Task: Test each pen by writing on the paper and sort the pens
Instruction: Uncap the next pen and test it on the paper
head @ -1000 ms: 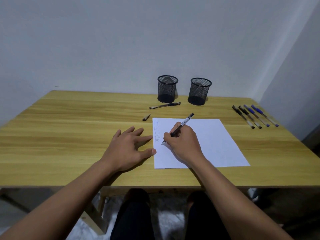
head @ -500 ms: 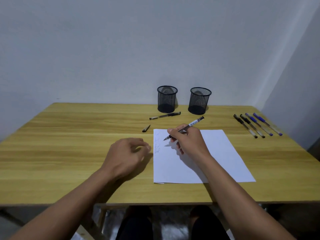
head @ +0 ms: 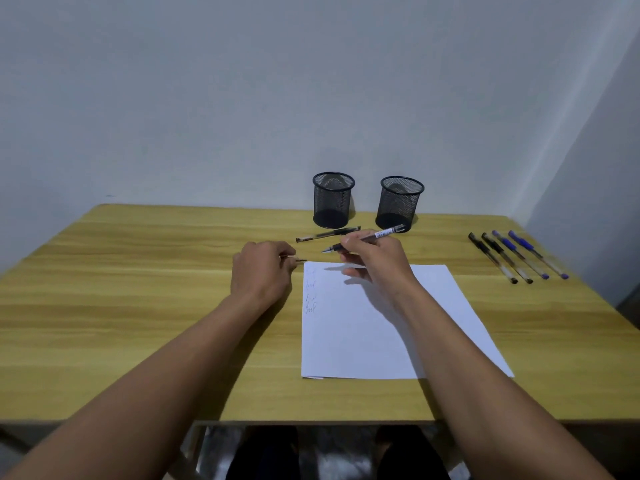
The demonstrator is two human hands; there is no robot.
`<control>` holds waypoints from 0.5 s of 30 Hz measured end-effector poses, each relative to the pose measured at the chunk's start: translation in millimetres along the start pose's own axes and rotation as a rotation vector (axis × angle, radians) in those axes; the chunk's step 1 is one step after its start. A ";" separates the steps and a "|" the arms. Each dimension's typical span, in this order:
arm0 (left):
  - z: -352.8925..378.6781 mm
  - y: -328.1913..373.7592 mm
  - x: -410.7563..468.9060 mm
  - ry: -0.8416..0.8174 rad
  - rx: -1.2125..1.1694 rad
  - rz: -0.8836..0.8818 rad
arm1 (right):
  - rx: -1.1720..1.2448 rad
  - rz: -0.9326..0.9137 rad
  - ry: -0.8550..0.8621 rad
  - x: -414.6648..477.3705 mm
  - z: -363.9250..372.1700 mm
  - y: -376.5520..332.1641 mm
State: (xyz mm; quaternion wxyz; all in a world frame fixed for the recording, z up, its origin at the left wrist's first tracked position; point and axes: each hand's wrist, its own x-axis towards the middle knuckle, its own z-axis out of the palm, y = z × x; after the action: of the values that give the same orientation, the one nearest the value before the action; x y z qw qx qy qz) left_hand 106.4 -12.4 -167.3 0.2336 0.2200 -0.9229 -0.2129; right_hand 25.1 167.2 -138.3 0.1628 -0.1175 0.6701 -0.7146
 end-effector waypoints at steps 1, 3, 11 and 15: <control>-2.2 2.6 -1.1 -0.007 -0.106 -0.002 | 0.027 0.006 0.003 -0.9 0.0 1.7; -9.1 10.1 -2.5 -0.024 -0.333 -0.022 | 0.059 0.007 0.004 -2.0 0.0 3.1; -31.6 39.5 -0.8 -0.086 -0.702 0.000 | 0.187 -0.039 -0.045 -7.5 -2.6 -11.1; -33.6 49.1 0.3 -0.156 -0.833 -0.015 | 0.183 -0.042 -0.087 -9.0 -7.7 -18.6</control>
State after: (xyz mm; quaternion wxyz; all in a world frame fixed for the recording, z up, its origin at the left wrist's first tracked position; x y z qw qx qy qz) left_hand 108.8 17.6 -115.9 0.2303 0.0968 -0.7714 -0.5853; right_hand 29.1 178.7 -119.8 0.1867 -0.1469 0.5917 -0.7703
